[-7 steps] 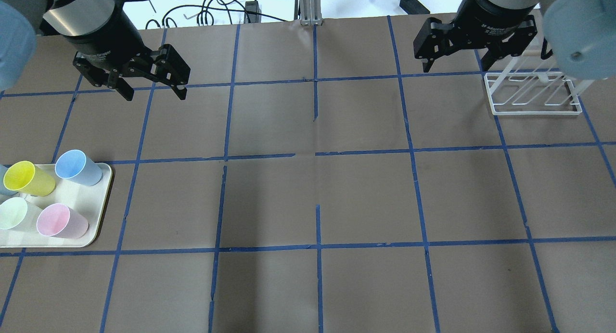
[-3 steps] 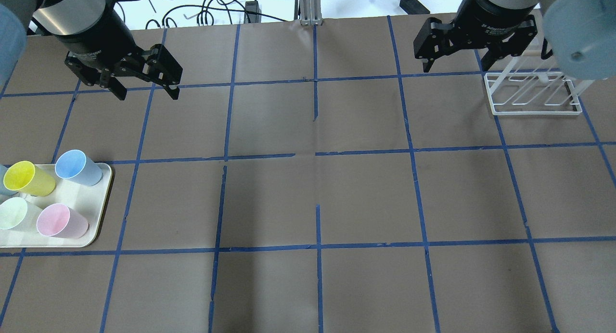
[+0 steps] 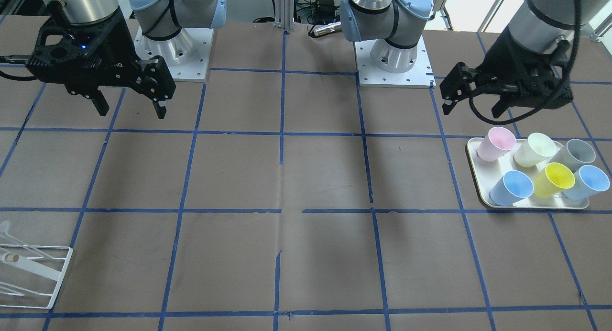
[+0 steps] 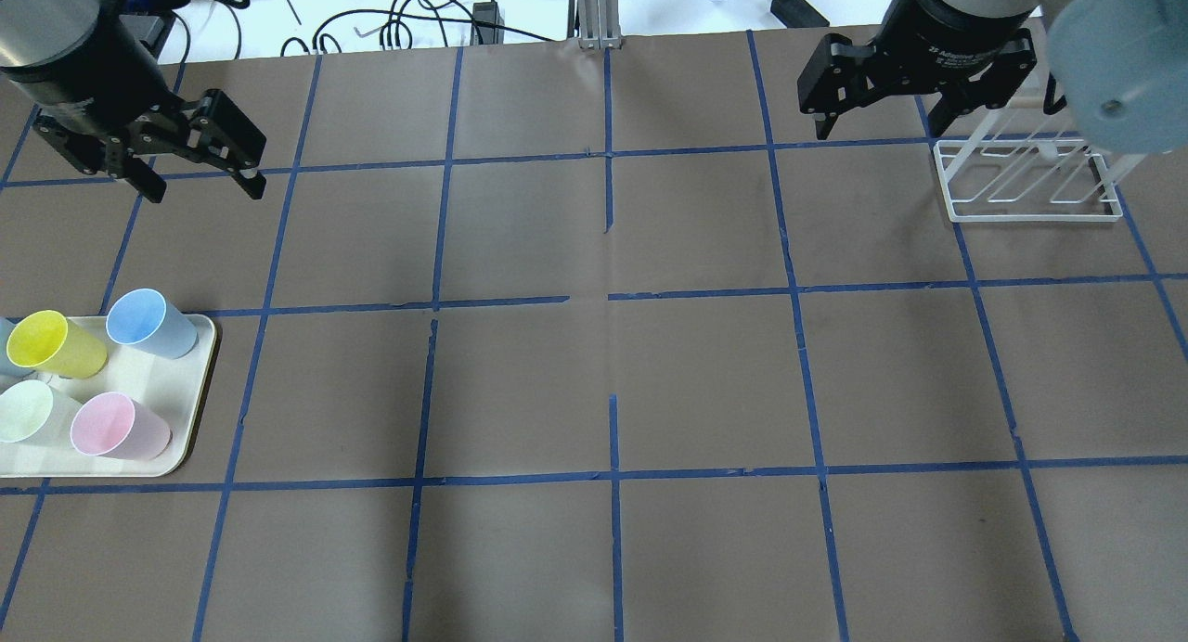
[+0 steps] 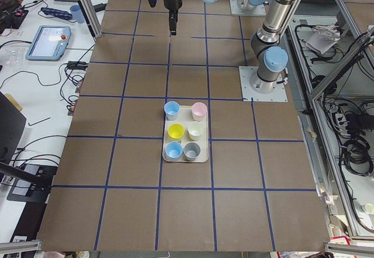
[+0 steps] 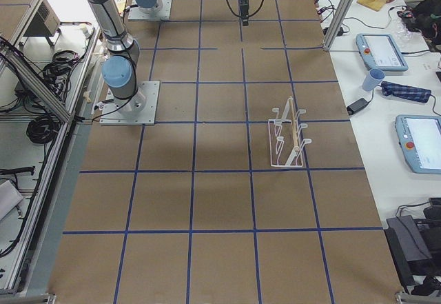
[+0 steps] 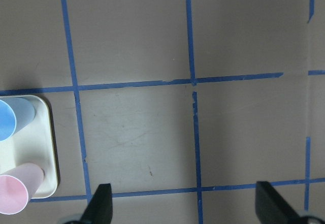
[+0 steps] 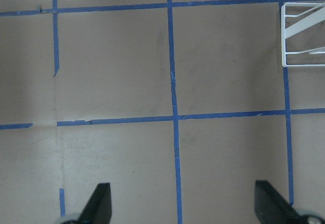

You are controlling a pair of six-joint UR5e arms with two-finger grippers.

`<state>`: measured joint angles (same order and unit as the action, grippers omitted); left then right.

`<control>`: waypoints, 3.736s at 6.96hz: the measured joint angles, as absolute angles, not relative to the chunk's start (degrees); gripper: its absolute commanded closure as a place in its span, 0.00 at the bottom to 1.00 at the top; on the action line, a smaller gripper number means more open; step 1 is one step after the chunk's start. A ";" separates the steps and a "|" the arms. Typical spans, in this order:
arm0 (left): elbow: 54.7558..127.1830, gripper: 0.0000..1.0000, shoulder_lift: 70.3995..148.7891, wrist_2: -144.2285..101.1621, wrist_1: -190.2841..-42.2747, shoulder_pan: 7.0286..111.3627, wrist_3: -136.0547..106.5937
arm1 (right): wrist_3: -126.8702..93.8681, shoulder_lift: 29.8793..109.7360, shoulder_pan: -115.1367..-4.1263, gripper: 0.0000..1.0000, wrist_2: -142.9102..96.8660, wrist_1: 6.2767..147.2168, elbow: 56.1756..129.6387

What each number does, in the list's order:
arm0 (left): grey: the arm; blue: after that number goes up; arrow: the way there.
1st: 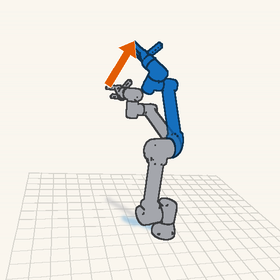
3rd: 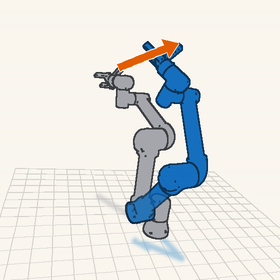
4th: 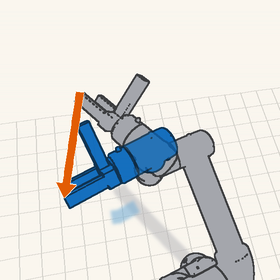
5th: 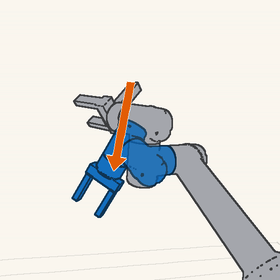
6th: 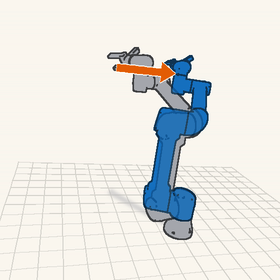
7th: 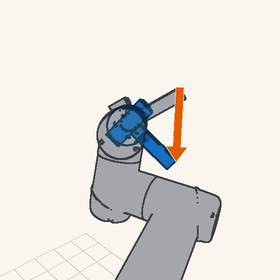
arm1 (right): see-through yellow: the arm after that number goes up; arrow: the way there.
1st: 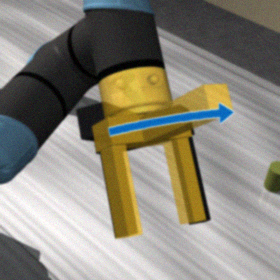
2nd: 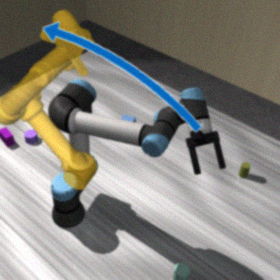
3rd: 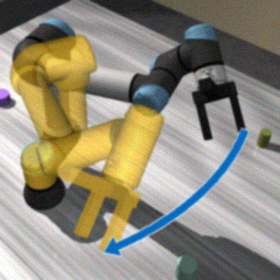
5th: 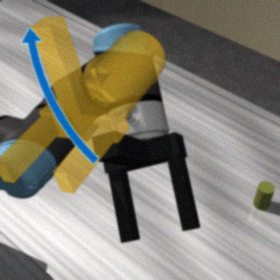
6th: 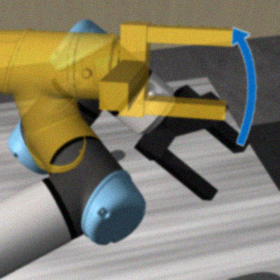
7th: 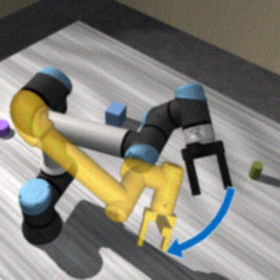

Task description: Transfer IKEA cup to right arm and place on rack

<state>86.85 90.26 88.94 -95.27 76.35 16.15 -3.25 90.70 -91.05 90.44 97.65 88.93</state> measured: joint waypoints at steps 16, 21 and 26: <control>86.75 0.00 117.71 91.14 -68.32 31.72 68.89 | -3.25 90.54 -90.80 0.00 90.57 97.90 89.07; 86.81 0.00 118.80 91.40 -67.85 31.74 68.80 | -3.25 90.96 -90.36 0.00 90.44 97.82 89.07; 87.90 0.00 119.35 92.03 -68.04 31.36 68.72 | -3.25 90.97 -90.36 0.00 90.61 97.74 89.11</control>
<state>87.90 119.35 92.03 -68.04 31.36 68.72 -3.25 90.97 -90.36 90.61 97.74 89.11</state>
